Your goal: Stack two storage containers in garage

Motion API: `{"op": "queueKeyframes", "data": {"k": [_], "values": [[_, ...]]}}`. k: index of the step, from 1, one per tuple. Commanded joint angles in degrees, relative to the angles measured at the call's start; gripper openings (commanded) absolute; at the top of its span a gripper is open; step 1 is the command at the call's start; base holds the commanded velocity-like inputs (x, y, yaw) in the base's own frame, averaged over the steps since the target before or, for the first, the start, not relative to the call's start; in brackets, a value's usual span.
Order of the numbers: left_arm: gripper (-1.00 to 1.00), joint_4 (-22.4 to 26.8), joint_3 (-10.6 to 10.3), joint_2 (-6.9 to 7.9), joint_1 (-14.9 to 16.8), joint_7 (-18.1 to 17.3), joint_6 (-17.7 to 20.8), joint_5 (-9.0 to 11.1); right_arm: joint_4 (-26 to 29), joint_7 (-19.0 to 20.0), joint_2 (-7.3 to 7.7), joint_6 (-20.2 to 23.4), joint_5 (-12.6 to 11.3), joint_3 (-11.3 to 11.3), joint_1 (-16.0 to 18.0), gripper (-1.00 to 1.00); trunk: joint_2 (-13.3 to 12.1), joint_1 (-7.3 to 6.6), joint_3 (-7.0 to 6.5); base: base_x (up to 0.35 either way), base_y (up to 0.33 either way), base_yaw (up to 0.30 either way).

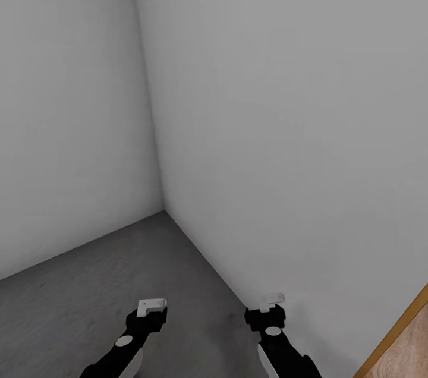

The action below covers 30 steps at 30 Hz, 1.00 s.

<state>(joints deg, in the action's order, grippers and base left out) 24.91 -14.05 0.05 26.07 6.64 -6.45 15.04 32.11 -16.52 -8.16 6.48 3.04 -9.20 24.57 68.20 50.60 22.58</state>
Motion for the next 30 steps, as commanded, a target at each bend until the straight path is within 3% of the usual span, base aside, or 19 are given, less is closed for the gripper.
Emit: {"op": "queueKeyframes", "data": {"k": [1,5,9,15,30], "values": [[1.00,2.4,-0.4,0.24,-1.5,0.1,-0.2,0.7,0.3,-0.4,0.11,0.5,0.4,-0.1,-0.2,1.00,0.0,0.00,0.06,0.000,0.000,0.000],[1.00,7.6,-0.4,0.59,-6.3,-0.4,-0.3,0.7,0.5,-0.3,0.24,0.5,0.3,0.8,-1.2,1.00,0.0,0.00,0.06,0.000,0.000,0.000],[1.00,14.5,-0.5,0.78,-10.5,-0.4,0.0,0.4,0.5,-0.5,0.27,0.5,0.3,3.3,-1.8,1.00,0.0,0.00,0.06,0.000,0.000,0.000],[1.00,18.5,-0.3,0.81,-12.5,-0.1,0.4,0.3,0.5,-0.7,0.12,0.5,0.3,4.6,-2.1,1.00,0.0,0.00,0.06,0.000,0.000,0.000],[1.00,15.9,-0.2,2.56,-13.0,0.5,1.4,0.4,0.5,-0.3,0.13,0.6,0.3,5.2,-2.2,1.00,0.0,0.00,-0.03,0.000,0.000,0.000]]}}
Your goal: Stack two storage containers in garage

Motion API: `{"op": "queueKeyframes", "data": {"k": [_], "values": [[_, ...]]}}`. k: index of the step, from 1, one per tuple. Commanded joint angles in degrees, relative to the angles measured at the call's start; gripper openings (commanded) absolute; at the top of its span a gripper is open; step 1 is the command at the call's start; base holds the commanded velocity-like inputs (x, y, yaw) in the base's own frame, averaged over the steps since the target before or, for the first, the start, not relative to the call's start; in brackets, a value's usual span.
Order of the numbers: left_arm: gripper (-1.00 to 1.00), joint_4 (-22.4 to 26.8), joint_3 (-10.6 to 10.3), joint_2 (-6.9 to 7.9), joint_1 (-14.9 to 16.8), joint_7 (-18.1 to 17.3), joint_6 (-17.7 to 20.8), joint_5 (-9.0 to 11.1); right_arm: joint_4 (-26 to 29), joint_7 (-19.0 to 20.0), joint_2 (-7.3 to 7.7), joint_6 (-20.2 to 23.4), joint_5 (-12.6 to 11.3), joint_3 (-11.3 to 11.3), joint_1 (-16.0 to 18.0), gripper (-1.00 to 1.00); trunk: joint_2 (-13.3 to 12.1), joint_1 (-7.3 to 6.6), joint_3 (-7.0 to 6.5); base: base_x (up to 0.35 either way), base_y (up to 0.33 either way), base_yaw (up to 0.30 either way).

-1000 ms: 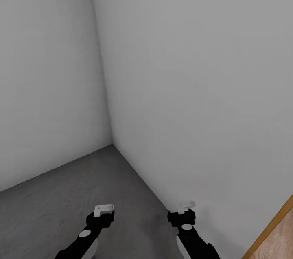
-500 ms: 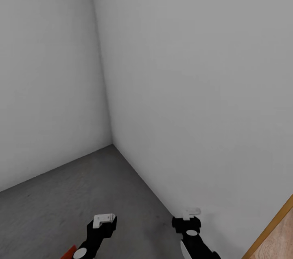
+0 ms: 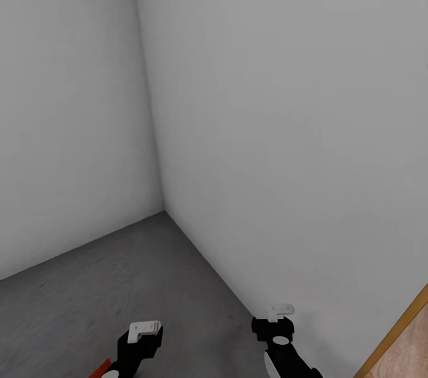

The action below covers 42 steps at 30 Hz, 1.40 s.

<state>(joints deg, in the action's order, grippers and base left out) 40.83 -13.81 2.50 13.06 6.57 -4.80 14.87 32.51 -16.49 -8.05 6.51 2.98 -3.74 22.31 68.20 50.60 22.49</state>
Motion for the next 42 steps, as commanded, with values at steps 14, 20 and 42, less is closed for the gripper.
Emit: {"op": "queueKeyframes", "data": {"k": [14,20,42], "values": [[1.00,-0.4,-0.4,0.22,0.0,0.6,-0.4,0.4,0.0,-0.6,-0.09,0.6,0.5,-0.4,0.0,1.00,0.0,0.00,-1.04,0.000,0.000,-0.034],[1.00,-0.4,-0.5,0.22,0.0,0.6,-0.3,0.4,0.0,-0.6,-0.07,0.6,0.6,-0.4,0.0,1.00,0.0,0.00,-1.53,-0.104,0.000,-0.049],[1.00,-0.5,-0.7,0.19,0.0,0.4,0.0,0.3,-0.1,-0.6,-0.04,0.6,0.7,-0.4,0.0,1.00,0.0,0.00,-1.72,-0.329,0.000,-0.004]]}}
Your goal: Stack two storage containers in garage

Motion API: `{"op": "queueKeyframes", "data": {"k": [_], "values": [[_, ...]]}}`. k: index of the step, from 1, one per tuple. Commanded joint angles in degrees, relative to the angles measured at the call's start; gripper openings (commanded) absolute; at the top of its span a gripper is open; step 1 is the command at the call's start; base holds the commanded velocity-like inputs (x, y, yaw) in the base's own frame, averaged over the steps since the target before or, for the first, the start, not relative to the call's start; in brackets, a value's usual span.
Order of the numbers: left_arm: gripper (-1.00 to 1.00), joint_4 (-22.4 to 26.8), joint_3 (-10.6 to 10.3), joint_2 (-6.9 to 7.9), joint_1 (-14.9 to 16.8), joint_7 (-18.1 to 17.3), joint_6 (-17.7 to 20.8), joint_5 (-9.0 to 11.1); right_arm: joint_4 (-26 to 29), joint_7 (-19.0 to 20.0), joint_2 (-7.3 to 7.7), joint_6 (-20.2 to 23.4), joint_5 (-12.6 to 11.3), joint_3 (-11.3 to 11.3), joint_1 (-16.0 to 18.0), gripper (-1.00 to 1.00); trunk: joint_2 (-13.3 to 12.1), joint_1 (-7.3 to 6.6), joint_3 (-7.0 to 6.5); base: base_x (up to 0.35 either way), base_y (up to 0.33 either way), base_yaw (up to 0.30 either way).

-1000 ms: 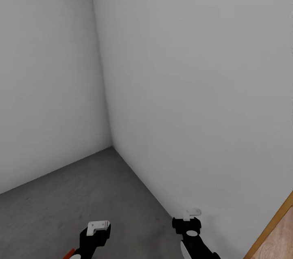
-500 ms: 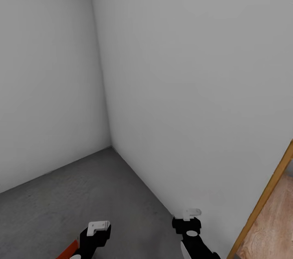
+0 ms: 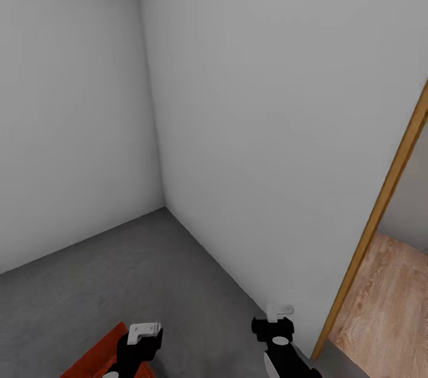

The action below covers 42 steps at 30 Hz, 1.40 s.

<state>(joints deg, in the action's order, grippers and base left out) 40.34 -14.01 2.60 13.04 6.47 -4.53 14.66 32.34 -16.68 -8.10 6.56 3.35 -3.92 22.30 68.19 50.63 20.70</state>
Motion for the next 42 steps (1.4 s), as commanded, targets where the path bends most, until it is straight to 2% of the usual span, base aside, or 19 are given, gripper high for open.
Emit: {"op": "queueKeyframes", "data": {"k": [1,19,26,42], "values": [[1.00,0.0,-0.5,0.11,0.1,0.5,-0.2,0.5,0.1,-0.4,0.01,0.6,0.4,-0.2,0.0,1.00,0.0,-0.03,0.07,-0.349,0.000,0.000],[1.00,0.0,-0.6,0.04,0.1,0.5,-0.1,0.5,0.0,-0.3,0.01,0.6,0.4,-0.3,0.0,1.00,0.0,-0.03,0.07,-0.338,0.000,0.000],[1.00,0.0,-0.6,0.04,0.1,0.6,-0.4,0.5,-0.3,-0.3,-0.06,0.6,0.4,-0.4,0.0,1.00,0.0,-0.03,-0.13,-0.081,0.000,-0.127],[1.00,0.1,-0.5,0.04,0.1,0.5,-0.5,0.6,-0.5,-0.2,-0.07,0.7,0.4,-0.4,0.0,1.00,0.0,-0.03,-0.88,-0.007,0.000,-0.245]]}}
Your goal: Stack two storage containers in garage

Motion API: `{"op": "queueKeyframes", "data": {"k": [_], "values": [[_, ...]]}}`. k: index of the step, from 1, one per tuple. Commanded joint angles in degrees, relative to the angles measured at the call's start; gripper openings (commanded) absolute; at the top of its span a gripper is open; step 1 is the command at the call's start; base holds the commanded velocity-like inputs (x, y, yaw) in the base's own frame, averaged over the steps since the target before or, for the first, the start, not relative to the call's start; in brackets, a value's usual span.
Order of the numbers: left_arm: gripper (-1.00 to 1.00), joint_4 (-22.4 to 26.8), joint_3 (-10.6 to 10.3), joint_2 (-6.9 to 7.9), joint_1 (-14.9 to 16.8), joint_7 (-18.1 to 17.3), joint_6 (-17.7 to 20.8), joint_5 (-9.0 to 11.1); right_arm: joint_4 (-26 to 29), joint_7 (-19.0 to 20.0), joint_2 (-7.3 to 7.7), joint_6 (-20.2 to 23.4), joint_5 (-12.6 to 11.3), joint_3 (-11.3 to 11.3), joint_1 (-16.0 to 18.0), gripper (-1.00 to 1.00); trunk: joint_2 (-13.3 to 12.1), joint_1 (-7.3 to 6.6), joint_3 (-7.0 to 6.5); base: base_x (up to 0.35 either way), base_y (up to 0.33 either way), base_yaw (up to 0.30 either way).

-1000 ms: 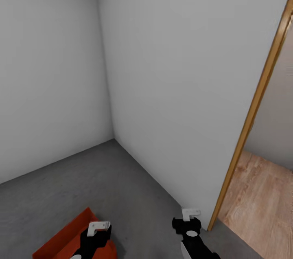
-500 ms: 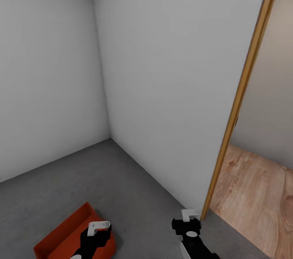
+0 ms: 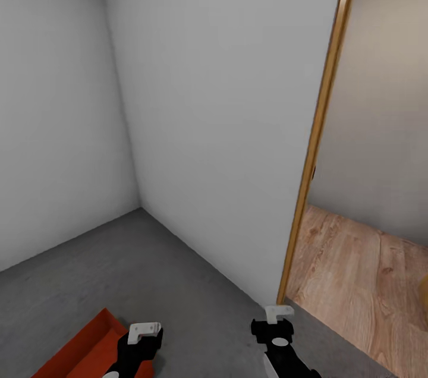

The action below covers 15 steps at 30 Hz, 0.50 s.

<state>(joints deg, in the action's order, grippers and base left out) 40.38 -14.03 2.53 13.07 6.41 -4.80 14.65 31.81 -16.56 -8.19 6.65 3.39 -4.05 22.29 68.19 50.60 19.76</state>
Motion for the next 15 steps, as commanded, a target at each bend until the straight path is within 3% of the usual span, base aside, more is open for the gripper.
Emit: {"op": "queueKeyframes", "data": {"k": [1,15], "values": [[1.00,0.0,-0.5,0.11,0.1,0.5,-0.2,0.6,0.1,-0.4,0.03,0.6,0.3,-0.3,0.0,1.00,0.0,0.00,0.03,0.000,0.000,-0.262],[1.00,-0.5,0.0,0.22,0.1,-0.8,0.5,1.0,0.0,-0.1,0.19,0.6,-0.1,-0.1,0.0,1.00,0.0,0.00,-0.45,0.000,0.000,-0.265]]}}
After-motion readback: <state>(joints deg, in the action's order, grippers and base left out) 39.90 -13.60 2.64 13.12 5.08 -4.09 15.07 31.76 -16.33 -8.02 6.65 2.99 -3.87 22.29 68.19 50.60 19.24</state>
